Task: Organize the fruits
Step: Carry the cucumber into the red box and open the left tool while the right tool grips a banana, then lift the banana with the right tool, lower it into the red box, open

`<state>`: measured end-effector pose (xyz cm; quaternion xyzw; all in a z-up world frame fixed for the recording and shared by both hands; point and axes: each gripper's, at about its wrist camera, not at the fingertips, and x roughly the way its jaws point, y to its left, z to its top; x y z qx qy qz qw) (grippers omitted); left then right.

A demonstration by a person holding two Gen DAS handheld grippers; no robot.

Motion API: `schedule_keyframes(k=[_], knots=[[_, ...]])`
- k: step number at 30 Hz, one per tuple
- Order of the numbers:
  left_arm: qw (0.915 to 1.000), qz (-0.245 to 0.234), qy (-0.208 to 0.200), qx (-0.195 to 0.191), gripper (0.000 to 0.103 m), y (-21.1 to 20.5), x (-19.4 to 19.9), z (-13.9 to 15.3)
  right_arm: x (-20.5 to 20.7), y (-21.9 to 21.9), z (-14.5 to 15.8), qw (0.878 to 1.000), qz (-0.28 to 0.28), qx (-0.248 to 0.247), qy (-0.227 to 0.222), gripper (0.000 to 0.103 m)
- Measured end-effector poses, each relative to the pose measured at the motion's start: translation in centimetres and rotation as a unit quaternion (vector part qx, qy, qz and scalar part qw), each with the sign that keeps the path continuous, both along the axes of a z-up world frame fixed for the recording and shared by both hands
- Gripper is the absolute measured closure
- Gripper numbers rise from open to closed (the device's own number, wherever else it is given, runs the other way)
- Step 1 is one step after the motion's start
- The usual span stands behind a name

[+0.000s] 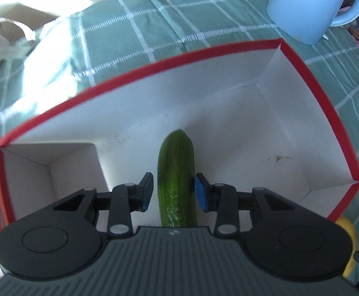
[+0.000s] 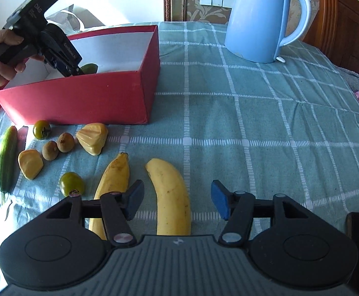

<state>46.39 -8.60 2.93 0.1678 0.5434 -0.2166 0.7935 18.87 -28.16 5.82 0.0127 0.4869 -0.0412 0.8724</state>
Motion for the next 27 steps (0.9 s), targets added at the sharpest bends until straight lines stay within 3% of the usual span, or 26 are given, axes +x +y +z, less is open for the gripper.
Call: schedule_keyframes(k=[1, 3, 5, 10, 12, 15, 20, 27], knots=[[0.9993, 0.002, -0.037, 0.011, 0.059, 0.2, -0.5, 1.5, 0.0, 0.2, -0.1, 1.000, 0.001, -0.002, 0.001, 0.032], [0.9951, 0.003, -0.097, 0.021, 0.028, 0.9, -1.8, 4.3, 0.2, 0.5, -0.4, 1.000, 0.007, -0.011, 0.005, 0.031], [0.9886, 0.004, -0.150, 0.015, 0.021, 2.1, -3.9, 7.2, 0.6, 0.7, -1.3, 0.999, 0.006, -0.022, 0.022, 0.031], [0.9748, 0.015, -0.223, -0.007, 0.016, 4.6, -8.9, 11.3, 1.2, 0.8, -3.3, 0.999, 0.007, -0.014, 0.046, 0.036], [0.9709, 0.035, -0.236, -0.023, 0.016, 5.8, -10.7, 12.4, 1.4, 0.9, -4.2, 0.998, 0.008, -0.021, 0.061, 0.053], [0.9669, 0.056, -0.246, -0.038, 0.014, 7.1, -13.2, 13.2, 1.5, 0.8, -5.1, 0.997, 0.010, -0.016, 0.077, 0.062], [0.9637, 0.088, -0.250, -0.031, 0.013, 8.6, -16.3, 13.0, 1.6, 0.5, -5.1, 0.997, 0.007, -0.007, 0.076, 0.069], [0.9590, 0.108, -0.262, -0.011, 0.011, 9.4, -19.7, 12.6, 1.7, 0.0, -5.1, 0.997, 0.001, 0.007, 0.075, 0.070]])
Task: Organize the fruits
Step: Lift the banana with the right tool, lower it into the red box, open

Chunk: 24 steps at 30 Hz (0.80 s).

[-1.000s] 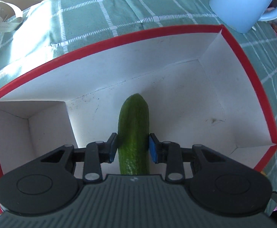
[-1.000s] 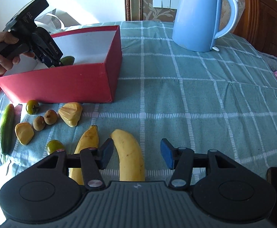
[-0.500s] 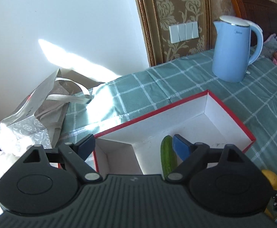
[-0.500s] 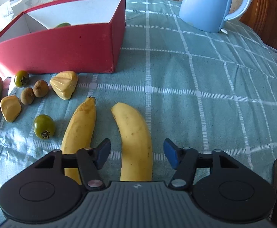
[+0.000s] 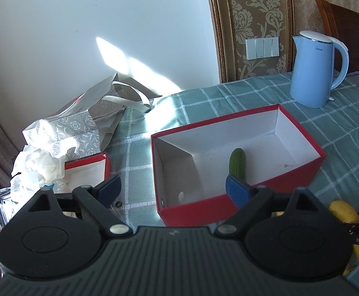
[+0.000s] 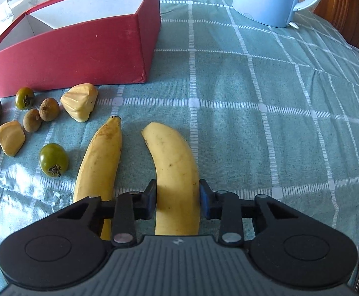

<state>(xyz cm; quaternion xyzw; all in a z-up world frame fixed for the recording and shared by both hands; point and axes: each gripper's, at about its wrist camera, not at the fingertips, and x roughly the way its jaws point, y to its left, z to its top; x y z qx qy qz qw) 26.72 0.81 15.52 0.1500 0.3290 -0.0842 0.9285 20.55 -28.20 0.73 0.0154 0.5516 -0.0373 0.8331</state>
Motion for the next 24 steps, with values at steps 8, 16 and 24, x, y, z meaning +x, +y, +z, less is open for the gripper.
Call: schedule_keyframes(k=[8, 16, 24], knots=[[0.9999, 0.013, -0.005, -0.004, 0.009, 1.0, -1.1, 0.4, 1.1, -1.0, 4.3, 0.999, 0.002, 0.028, -0.021, 0.070], [0.9995, 0.032, -0.006, -0.001, 0.008, 2.6, -2.1, 0.6, 11.0, 1.7, 13.6, 0.986, 0.093, 0.069, -0.116, 0.070], [0.9975, 0.070, -0.011, -0.007, 0.005, 4.2, -2.1, 0.6, 21.8, 5.7, 8.6, 0.988, 0.116, 0.076, -0.071, 0.070]])
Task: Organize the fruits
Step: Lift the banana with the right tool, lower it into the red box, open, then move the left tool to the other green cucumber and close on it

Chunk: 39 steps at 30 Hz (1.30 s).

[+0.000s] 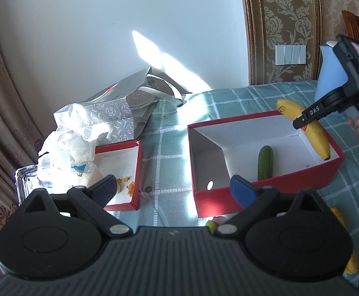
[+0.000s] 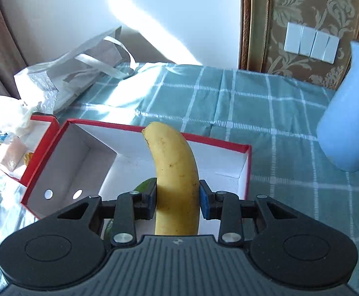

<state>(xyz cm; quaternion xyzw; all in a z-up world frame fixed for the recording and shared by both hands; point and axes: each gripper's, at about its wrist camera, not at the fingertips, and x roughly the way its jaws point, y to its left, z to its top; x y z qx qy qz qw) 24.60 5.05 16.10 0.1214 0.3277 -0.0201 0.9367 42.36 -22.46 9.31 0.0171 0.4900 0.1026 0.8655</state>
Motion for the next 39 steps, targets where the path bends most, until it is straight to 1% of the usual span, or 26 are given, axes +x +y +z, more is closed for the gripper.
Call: schedule_keyframes(k=[2, 4, 5, 6, 7, 10, 11, 14, 16, 19, 20, 21, 22, 23, 24, 25, 27, 28, 30, 31, 34, 36, 37, 39], knots=[[1.0000, 0.010, 0.000, 0.000, 0.004, 0.2, 0.1, -0.2, 1.2, 0.5, -2.3, 1.000, -0.001, -0.016, 0.023, 0.070], [0.9999, 0.011, 0.002, -0.001, 0.003, 0.3, 0.2, -0.6, 2.0, 0.5, -4.3, 0.999, -0.004, -0.021, 0.043, 0.070], [0.9999, 0.012, 0.005, 0.001, 0.002, 0.2, 0.2, -0.8, 2.0, 0.8, -4.8, 0.998, -0.003, -0.041, 0.043, 0.070], [0.9999, 0.014, 0.006, 0.004, 0.002, 0.1, 0.3, -1.1, 2.1, 1.4, -5.0, 0.997, 0.007, -0.068, 0.036, 0.070], [0.9999, 0.014, 0.007, 0.007, 0.002, 0.0, 0.4, -1.3, 2.3, 1.6, -5.2, 0.996, 0.013, -0.074, 0.040, 0.070], [0.9998, 0.012, 0.014, 0.010, 0.002, -0.3, 0.6, -2.0, 3.3, 1.8, -6.0, 0.996, 0.013, -0.066, 0.066, 0.070], [0.9998, 0.012, 0.015, 0.011, 0.002, -0.4, 0.6, -2.1, 3.3, 2.1, -6.5, 0.994, 0.016, -0.076, 0.071, 0.070], [0.9997, 0.009, 0.016, 0.015, 0.001, -0.6, 0.6, -2.4, 3.3, 2.4, -7.6, 0.993, 0.015, -0.085, 0.075, 0.070], [0.9998, 0.006, 0.011, 0.017, 0.001, -0.6, 0.4, -2.5, 3.2, 2.6, -7.6, 0.993, 0.018, -0.093, 0.070, 0.070], [1.0000, 0.005, 0.002, 0.004, 0.000, -0.3, 0.3, -2.4, 3.2, 3.1, -7.6, 0.992, 0.031, -0.107, 0.066, 0.062], [1.0000, 0.005, 0.000, -0.002, 0.000, -0.3, 0.2, -2.3, 2.9, 3.2, -7.2, 0.992, 0.034, -0.108, 0.060, 0.056], [0.9999, 0.005, -0.002, -0.009, 0.000, -0.2, 0.1, -2.3, 2.5, 3.3, -6.6, 0.993, 0.040, -0.105, 0.046, 0.052], [0.9999, 0.006, -0.004, -0.014, 0.000, -0.1, 0.0, -2.3, 2.1, 3.4, -5.8, 0.993, 0.044, -0.103, 0.031, 0.041], [0.9998, 0.007, -0.005, -0.017, 0.000, -0.1, -0.1, -2.3, 1.6, 3.5, -5.0, 0.993, 0.039, -0.112, 0.009, 0.025], [0.9998, 0.008, -0.005, -0.017, 0.000, -0.2, -0.4, -2.3, 0.9, 3.6, -3.9, 0.992, 0.035, -0.122, -0.019, 0.022], [0.9998, 0.009, -0.006, -0.014, 0.000, -0.3, -0.7, -2.4, 0.2, 3.5, -2.8, 0.991, 0.034, -0.126, -0.037, 0.022], [1.0000, 0.006, -0.006, -0.001, 0.000, -0.6, -1.6, -2.9, -2.1, 2.6, 0.2, 0.992, 0.015, -0.109, -0.065, 0.022], [1.0000, 0.003, -0.003, -0.002, 0.000, -0.6, -2.1, -3.3, -3.7, 2.0, 1.6, 0.993, 0.000, -0.094, -0.076, 0.022], [0.9999, -0.004, 0.010, -0.012, 0.000, -0.5, -3.0, -4.4, -7.3, 0.8, 3.6, 0.993, -0.010, -0.070, -0.094, 0.022], [0.9996, -0.007, 0.019, -0.018, 0.000, -0.6, -3.4, -5.2, -9.6, 0.3, 4.4, 0.992, -0.017, -0.075, -0.101, 0.021], [0.9992, -0.007, 0.034, -0.021, 0.000, -1.0, -4.0, -7.5, -15.3, -0.9, 4.8, 0.989, -0.033, -0.101, -0.100, 0.021], [0.9984, 0.001, 0.054, -0.015, 0.000, -1.7, -3.2, -9.1, -18.5, -1.6, 4.4, 0.989, -0.046, -0.107, -0.089, 0.021], [0.9977, 0.007, 0.065, -0.017, 0.000, -2.0, -2.6, -9.8, -19.7, -2.0, 4.2, 0.990, -0.055, -0.107, -0.079, 0.021], [0.9962, 0.021, 0.080, -0.025, 0.000, -2.6, -1.5, -10.8, -21.4, -2.6, 3.6, 0.991, -0.072, -0.091, -0.059, 0.021]])
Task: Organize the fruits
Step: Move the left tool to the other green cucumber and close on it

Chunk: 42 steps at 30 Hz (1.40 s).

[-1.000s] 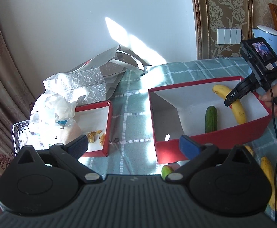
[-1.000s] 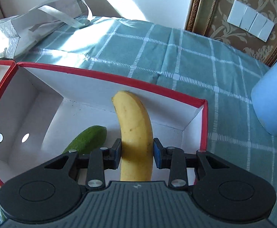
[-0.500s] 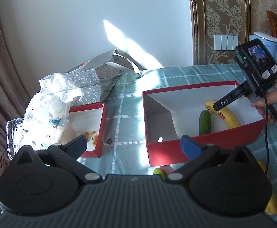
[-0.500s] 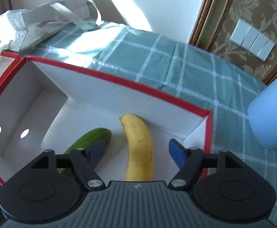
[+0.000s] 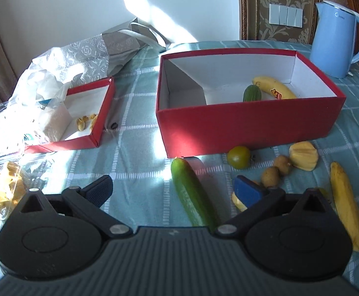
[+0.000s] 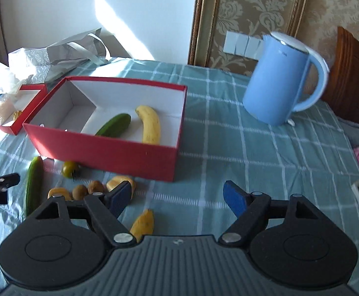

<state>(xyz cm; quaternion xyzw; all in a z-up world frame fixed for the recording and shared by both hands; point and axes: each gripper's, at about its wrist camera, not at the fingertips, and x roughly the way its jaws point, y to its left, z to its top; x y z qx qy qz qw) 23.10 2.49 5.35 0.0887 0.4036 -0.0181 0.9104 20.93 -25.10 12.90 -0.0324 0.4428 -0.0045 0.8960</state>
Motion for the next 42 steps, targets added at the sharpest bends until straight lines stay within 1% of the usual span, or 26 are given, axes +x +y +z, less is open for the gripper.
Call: schedule_keyframes(k=[3, 7, 9, 10, 12, 14, 18, 20, 22, 23, 25, 26, 28, 29, 30, 31, 33, 35, 37, 38, 39, 42], knots=[[0.9991, 0.037, 0.022, -0.002, 0.000, -0.7, 1.8, -1.1, -1.3, -0.3, -0.8, 1.000, -0.009, 0.024, 0.016, 0.021], [0.9940, 0.094, 0.051, -0.020, 0.000, -0.6, 3.8, -2.1, -2.1, 0.4, -1.5, 0.999, -0.001, 0.027, 0.018, 0.021], [0.9913, 0.113, 0.060, -0.029, 0.000, -0.3, 4.3, -2.5, -2.2, 0.5, -1.6, 0.999, 0.001, 0.031, 0.017, 0.021], [0.9905, 0.119, 0.061, -0.031, 0.000, -0.2, 4.4, -2.7, -2.3, 0.5, -1.6, 0.999, 0.003, 0.033, 0.017, 0.021], [0.9895, 0.119, 0.074, -0.035, 0.000, -0.1, 4.9, -3.2, -2.1, 0.6, -1.7, 0.999, 0.010, 0.036, 0.015, 0.021], [0.9884, 0.116, 0.084, -0.051, 0.000, 0.1, 5.2, -3.6, -2.0, 0.8, -1.8, 0.999, 0.012, 0.036, 0.015, 0.021], [0.9872, 0.111, 0.086, -0.076, 0.000, 0.5, 5.5, -4.5, -1.8, 0.9, -1.8, 0.999, 0.021, 0.037, 0.014, 0.021], [0.9827, 0.127, 0.096, -0.094, 0.000, 1.0, 5.9, -4.9, -1.6, 0.8, -2.0, 0.999, 0.024, 0.037, 0.017, 0.021], [0.9774, 0.157, 0.102, -0.098, 0.000, 1.4, 6.3, -5.1, -1.5, 0.7, -2.3, 0.999, 0.022, 0.036, 0.021, 0.021], [0.9753, 0.169, 0.104, -0.097, 0.002, 1.6, 6.4, -5.1, -1.5, 0.7, -2.4, 0.999, 0.022, 0.037, 0.023, 0.021], [0.9728, 0.178, 0.111, -0.098, 0.011, 1.8, 6.8, -5.3, -1.5, 0.7, -2.5, 0.999, 0.023, 0.037, 0.025, 0.021], [0.9719, 0.178, 0.119, -0.098, 0.017, 1.7, 7.0, -5.4, -1.4, 0.7, -2.5, 0.999, 0.023, 0.036, 0.025, 0.021], [0.9717, 0.174, 0.129, -0.094, 0.020, 1.5, 7.3, -5.7, -1.4, 0.7, -2.6, 0.999, 0.025, 0.036, 0.025, 0.021], [0.9720, 0.171, 0.132, -0.092, 0.024, 1.3, 7.2, -5.8, -1.4, 0.8, -2.5, 0.999, 0.026, 0.035, 0.025, 0.021], [0.9727, 0.167, 0.133, -0.091, 0.030, 1.2, 7.2, -5.9, -1.3, 0.8, -2.5, 0.999, 0.026, 0.033, 0.025, 0.021], [0.9732, 0.164, 0.135, -0.089, 0.033, 1.0, 7.2, -5.9, -1.3, 0.8, -2.4, 0.999, 0.027, 0.031, 0.023, 0.021], [0.9743, 0.161, 0.135, -0.081, 0.045, 0.8, 7.2, -6.1, -1.2, 0.8, -2.3, 0.999, 0.029, 0.029, 0.020, 0.021], [0.9745, 0.157, 0.136, -0.086, 0.055, 0.9, 7.2, -6.0, -1.1, 0.7, -2.2, 0.999, 0.027, 0.027, 0.019, 0.021], [0.9737, 0.155, 0.137, -0.095, 0.062, 1.0, 7.2, -6.0, -1.0, 0.6, -2.3, 0.999, 0.026, 0.028, 0.018, 0.021], [0.9734, 0.152, 0.139, -0.101, 0.071, 0.9, 7.2, -5.8, -1.0, 0.6, -2.3, 0.999, 0.025, 0.028, 0.018, 0.021], [0.9731, 0.151, 0.141, -0.103, 0.073, 0.8, 7.2, -5.7, -1.0, 0.6, -2.3, 0.999, 0.025, 0.028, 0.018, 0.021], [0.9740, 0.149, 0.140, -0.097, 0.073, 0.5, 7.2, -5.8, -1.0, 0.6, -2.3, 0.999, 0.024, 0.029, 0.018, 0.021]])
